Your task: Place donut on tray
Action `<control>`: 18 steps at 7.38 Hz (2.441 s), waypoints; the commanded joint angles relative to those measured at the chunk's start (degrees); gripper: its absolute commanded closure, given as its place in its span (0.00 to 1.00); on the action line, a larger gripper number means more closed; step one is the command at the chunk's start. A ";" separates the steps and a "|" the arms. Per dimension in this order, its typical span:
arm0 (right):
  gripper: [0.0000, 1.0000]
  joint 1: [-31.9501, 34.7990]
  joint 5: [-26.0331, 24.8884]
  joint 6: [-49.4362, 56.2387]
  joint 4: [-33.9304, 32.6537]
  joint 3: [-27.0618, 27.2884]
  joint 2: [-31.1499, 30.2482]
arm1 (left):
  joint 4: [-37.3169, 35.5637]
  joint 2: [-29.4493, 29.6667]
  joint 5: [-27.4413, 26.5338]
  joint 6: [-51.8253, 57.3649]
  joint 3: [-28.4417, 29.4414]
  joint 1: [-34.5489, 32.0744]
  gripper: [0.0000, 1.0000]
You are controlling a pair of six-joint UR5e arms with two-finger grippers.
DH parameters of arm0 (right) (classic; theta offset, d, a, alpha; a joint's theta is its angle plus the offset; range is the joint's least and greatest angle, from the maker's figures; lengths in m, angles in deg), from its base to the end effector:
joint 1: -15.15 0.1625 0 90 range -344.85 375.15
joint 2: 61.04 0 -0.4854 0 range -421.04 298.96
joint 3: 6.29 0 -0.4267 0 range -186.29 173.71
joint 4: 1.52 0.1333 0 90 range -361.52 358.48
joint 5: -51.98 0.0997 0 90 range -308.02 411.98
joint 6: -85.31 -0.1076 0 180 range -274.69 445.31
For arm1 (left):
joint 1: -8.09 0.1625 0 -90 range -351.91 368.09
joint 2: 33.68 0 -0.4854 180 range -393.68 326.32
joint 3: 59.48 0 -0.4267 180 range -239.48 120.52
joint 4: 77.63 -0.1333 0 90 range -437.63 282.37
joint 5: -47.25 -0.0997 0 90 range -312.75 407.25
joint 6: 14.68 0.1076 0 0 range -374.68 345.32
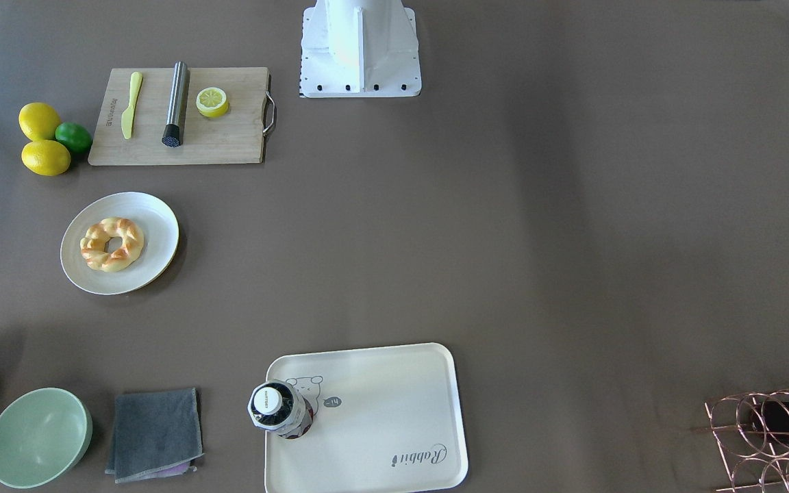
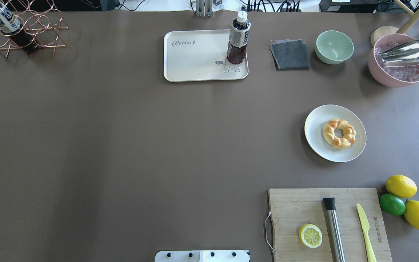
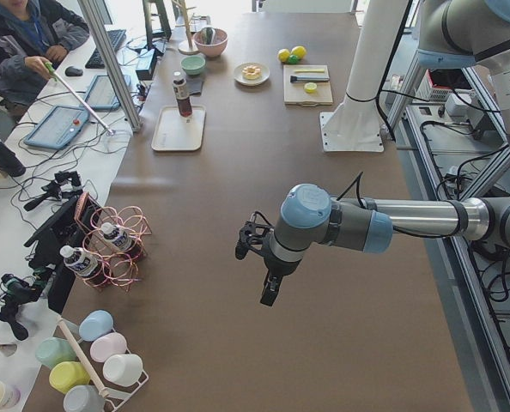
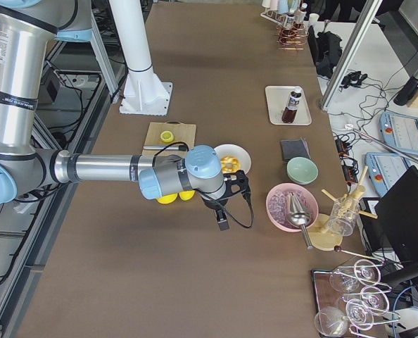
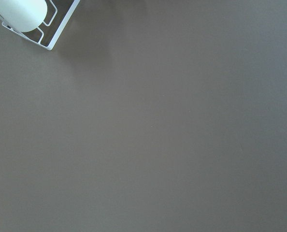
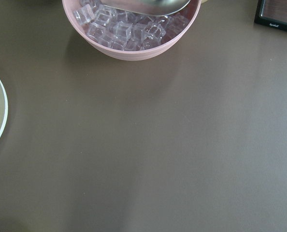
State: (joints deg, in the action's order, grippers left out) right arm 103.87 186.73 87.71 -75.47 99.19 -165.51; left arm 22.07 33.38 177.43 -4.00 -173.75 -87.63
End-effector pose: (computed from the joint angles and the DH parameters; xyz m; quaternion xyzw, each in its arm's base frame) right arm 0.0481 -0.4243 0.6688 0.1408 -0.3751 -0.0858 0.9122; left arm -0.0985 -0.3429 0.6612 0.1381 0.3255 0.0734 0.9325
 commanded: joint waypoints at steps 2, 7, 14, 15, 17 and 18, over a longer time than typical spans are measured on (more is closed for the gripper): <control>0.00 0.93 -0.27 0.77 2.40 -0.01 -2.77 | 1.37 0.45 -0.72 0.04 -0.78 0.18 0.02; 0.00 0.93 -1.42 -0.03 3.02 1.13 -3.90 | 1.46 -0.96 -0.63 -0.05 -1.58 -0.08 0.07; 0.01 0.85 0.34 -0.55 3.81 1.40 -5.05 | 1.29 -1.05 -0.19 -0.05 -1.31 -0.34 0.03; 0.01 0.41 1.82 -2.64 3.64 1.31 -4.53 | 0.94 -1.05 -0.19 -1.01 -1.22 -0.34 0.03; 0.01 -4.13 3.06 -14.10 3.72 1.31 -1.99 | 1.02 -1.05 -0.10 -1.46 -0.61 -0.34 0.03; 0.01 -7.91 2.11 -21.05 3.73 0.70 0.29 | 0.94 -1.05 -0.10 -1.55 -0.17 -0.34 0.03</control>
State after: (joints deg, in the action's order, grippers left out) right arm 101.38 189.42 77.72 -71.78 100.49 -168.44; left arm 23.11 32.33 177.31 -5.28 -174.51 -87.97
